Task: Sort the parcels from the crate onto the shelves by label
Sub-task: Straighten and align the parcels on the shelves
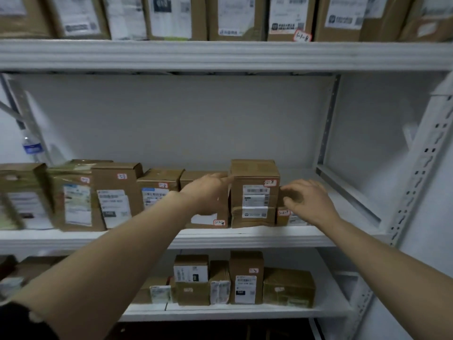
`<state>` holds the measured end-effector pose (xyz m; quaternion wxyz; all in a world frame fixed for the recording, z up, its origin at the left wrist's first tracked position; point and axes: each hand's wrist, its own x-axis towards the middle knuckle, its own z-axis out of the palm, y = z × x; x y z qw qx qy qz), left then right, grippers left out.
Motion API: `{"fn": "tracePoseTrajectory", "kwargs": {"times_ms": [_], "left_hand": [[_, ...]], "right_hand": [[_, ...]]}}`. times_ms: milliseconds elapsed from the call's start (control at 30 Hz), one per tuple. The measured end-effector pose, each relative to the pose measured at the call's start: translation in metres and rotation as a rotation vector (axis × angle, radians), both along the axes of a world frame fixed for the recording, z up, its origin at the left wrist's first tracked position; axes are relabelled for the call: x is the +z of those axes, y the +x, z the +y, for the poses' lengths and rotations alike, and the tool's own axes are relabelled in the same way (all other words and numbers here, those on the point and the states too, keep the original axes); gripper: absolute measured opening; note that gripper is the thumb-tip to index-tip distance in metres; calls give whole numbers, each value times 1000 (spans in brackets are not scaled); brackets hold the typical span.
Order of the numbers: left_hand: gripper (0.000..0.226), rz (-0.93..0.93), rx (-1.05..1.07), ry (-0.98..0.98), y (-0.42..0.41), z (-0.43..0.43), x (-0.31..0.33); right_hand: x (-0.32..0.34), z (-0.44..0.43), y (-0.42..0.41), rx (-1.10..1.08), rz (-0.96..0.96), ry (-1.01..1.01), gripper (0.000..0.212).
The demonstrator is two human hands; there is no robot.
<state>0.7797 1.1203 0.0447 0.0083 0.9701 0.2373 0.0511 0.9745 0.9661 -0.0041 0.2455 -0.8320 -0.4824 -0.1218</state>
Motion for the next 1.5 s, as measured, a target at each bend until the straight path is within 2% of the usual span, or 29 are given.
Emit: {"fn": "tracePoseTrajectory", "kwargs": {"times_ms": [200,400,633,1033,1167,1500], "left_hand": [[76,35,57,-153,-90,-15,-30],[74,71,90,-248,-156,-25,-47],[81,35,223,-235,-212,-26,-37],[81,-16,321,-183,-246,-45,-12],[78,-16,326,-149,-246,-52,1],[72,-70,431,-5,-303,-13,66]], "right_hand": [[1,11,-103,116,-72,-18,30],[4,26,-188,247,-141,-213,41],[21,39,-245,343,-291,-359,49],[49,28,-271,377,-322,-303,51],[54,25,-269,409,-212,-276,51],[122,97,-322,555,-193,-108,43]]}}
